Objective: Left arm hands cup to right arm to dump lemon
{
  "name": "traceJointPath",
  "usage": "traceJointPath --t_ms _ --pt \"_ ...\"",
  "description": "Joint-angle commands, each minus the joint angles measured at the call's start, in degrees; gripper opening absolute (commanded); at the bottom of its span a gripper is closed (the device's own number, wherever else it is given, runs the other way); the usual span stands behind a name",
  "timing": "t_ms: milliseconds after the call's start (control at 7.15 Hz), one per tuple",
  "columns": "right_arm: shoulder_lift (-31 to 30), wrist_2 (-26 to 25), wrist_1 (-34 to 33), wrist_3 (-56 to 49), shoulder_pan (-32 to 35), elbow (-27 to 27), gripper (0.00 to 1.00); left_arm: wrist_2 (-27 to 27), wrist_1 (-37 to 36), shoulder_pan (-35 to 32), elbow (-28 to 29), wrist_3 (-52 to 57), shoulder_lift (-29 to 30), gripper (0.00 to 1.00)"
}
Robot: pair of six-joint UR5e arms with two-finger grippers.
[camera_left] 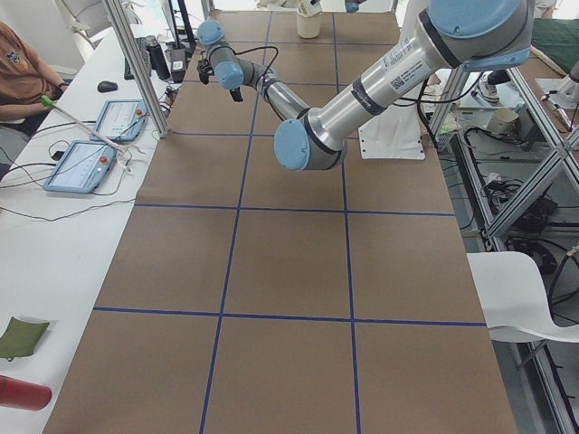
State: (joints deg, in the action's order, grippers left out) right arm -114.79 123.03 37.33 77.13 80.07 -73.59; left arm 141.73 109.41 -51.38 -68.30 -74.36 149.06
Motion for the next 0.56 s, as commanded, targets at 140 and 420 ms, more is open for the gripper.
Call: traceJointPath --t_ms 140,420 --pt "0.6 0.0 6.3 16.2 1.2 3.9 0.16 -0.7 -0.1 0.1 -0.1 0.0 0.4 1.0" --pt "1.0 -0.2 6.6 24.3 1.9 4.8 0.17 -3.7 0.1 0.1 -0.5 1.0 0.3 1.0"
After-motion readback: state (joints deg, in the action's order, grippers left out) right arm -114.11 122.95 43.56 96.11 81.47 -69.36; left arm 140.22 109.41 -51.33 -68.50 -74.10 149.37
